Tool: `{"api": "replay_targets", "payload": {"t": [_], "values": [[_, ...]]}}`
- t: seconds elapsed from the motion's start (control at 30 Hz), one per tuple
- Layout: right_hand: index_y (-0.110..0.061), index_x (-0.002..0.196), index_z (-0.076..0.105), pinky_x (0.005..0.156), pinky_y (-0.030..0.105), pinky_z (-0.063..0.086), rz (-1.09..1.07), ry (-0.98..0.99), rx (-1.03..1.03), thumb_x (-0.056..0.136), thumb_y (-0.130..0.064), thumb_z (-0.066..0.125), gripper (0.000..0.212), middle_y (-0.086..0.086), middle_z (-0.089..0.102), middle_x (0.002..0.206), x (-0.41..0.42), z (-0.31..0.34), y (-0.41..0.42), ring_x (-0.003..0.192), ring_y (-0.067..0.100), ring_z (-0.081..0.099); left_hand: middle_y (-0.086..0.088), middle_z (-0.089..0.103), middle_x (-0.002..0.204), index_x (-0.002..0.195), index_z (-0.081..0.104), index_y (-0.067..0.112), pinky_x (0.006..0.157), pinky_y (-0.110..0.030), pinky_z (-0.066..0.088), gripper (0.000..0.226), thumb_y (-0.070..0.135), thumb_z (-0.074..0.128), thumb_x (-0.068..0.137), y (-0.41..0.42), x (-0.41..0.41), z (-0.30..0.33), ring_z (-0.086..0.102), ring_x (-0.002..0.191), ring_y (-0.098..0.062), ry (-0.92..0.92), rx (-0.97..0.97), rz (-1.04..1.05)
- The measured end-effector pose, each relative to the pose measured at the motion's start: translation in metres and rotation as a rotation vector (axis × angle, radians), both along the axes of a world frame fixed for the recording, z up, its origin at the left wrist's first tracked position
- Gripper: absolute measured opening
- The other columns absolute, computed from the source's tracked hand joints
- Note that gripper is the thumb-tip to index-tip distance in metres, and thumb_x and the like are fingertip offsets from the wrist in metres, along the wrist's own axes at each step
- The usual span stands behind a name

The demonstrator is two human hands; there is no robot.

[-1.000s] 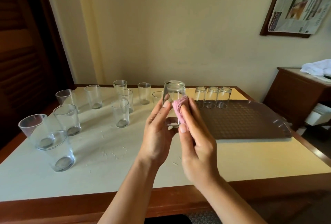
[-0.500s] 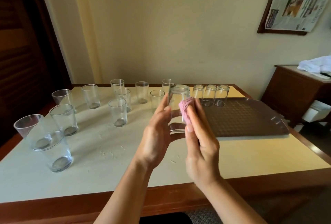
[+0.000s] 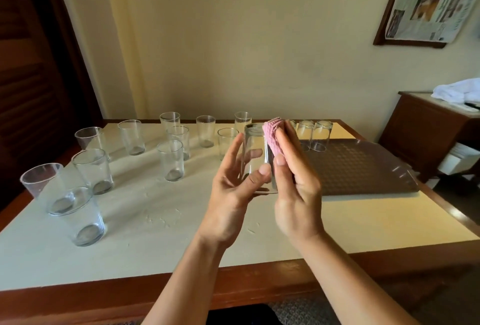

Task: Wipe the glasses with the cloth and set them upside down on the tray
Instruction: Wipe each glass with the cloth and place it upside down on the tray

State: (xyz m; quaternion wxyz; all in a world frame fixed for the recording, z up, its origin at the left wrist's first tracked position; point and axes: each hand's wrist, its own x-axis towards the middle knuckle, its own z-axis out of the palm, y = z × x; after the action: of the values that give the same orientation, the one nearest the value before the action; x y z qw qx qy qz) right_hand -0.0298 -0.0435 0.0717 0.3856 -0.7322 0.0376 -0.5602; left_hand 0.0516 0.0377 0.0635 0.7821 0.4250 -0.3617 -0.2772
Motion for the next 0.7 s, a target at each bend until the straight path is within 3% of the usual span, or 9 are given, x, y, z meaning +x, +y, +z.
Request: {"api": "replay_targets", "payload": {"t": [0.1,0.17,0.23,0.3,0.4,0.47,0.57,0.63,0.7], "values": [[0.002,0.145,0.046,0.121,0.037,0.035,0.071,0.021,-0.009,0.102,0.004,0.046,0.043,0.02,0.039,0.159,-0.003,-0.007,0.015,0.151,0.027,0.035,-0.01,0.062,0.147,0.152,0.053,0.024,0.087,-0.035,0.055,0.06,0.032,0.069,0.095,-0.004,0.005,0.007,0.068,0.114,-0.027,0.058,-0.022,0.043],[0.003,0.145,0.045,0.121,0.035,0.035,0.061,0.034,-0.013,0.101,0.006,0.047,0.044,0.018,0.038,0.159,-0.008,-0.024,0.027,0.152,0.027,0.033,-0.007,0.063,0.145,0.141,0.064,0.031,0.084,-0.033,0.056,0.042,0.035,0.053,0.1,-0.001,0.012,0.01,0.069,0.102,-0.02,0.113,-0.021,-0.006],[0.003,0.145,0.045,0.121,0.038,0.035,0.072,0.022,0.005,0.101,0.006,0.047,0.044,0.015,0.04,0.159,-0.008,-0.029,0.024,0.152,0.028,0.034,-0.005,0.067,0.14,0.142,0.058,0.039,0.083,-0.034,0.056,0.047,0.033,0.046,0.097,0.002,0.015,0.005,0.07,0.093,-0.017,0.105,-0.002,-0.096],[0.002,0.145,0.046,0.121,0.04,0.035,0.059,0.015,0.012,0.103,0.001,0.047,0.041,0.013,0.042,0.158,-0.004,-0.019,0.01,0.151,0.031,0.035,-0.007,0.062,0.146,0.139,0.059,0.046,0.088,-0.044,0.054,0.046,0.032,0.056,0.095,0.004,0.011,0.001,0.069,0.088,-0.023,0.065,0.031,-0.141],[0.002,0.144,0.047,0.12,0.032,0.034,0.024,0.05,-0.032,0.103,0.001,0.046,0.041,0.02,0.041,0.158,0.001,-0.001,-0.006,0.15,0.024,0.037,-0.018,0.061,0.14,0.154,0.047,0.036,0.089,-0.051,0.048,0.068,0.026,0.071,0.091,0.002,0.006,-0.006,0.061,0.09,-0.03,0.051,0.027,-0.051],[0.005,0.144,0.046,0.119,0.032,0.036,0.084,0.065,-0.024,0.102,0.006,0.046,0.042,0.023,0.038,0.158,-0.003,-0.007,0.003,0.15,0.024,0.038,-0.023,0.062,0.133,0.154,0.049,0.028,0.087,-0.05,0.043,0.066,0.028,0.072,0.092,-0.001,0.006,-0.003,0.052,0.096,-0.035,0.032,0.022,0.008],[0.005,0.144,0.046,0.119,0.037,0.038,0.124,0.076,-0.006,0.101,0.008,0.046,0.043,0.021,0.035,0.161,-0.01,-0.032,0.021,0.15,0.027,0.037,-0.006,0.073,0.121,0.155,0.046,0.031,0.086,-0.043,0.049,0.068,0.04,0.069,0.091,0.0,0.013,0.003,0.06,0.093,-0.027,0.115,0.049,0.013],[0.004,0.144,0.046,0.12,0.037,0.037,0.093,0.062,-0.011,0.1,0.008,0.046,0.044,0.021,0.035,0.161,-0.011,-0.035,0.016,0.151,0.027,0.035,-0.004,0.073,0.128,0.155,0.042,0.041,0.091,-0.045,0.051,0.059,0.04,0.056,0.097,0.004,0.013,0.001,0.066,0.092,-0.021,0.091,0.063,-0.081],[0.002,0.144,0.046,0.121,0.038,0.035,0.059,0.056,-0.029,0.102,0.005,0.046,0.041,0.019,0.037,0.16,-0.006,-0.022,0.004,0.151,0.026,0.035,-0.011,0.066,0.139,0.145,0.051,0.052,0.095,-0.051,0.048,0.051,0.037,0.053,0.097,0.006,0.011,-0.006,0.064,0.094,-0.026,0.071,0.067,-0.146]]}}
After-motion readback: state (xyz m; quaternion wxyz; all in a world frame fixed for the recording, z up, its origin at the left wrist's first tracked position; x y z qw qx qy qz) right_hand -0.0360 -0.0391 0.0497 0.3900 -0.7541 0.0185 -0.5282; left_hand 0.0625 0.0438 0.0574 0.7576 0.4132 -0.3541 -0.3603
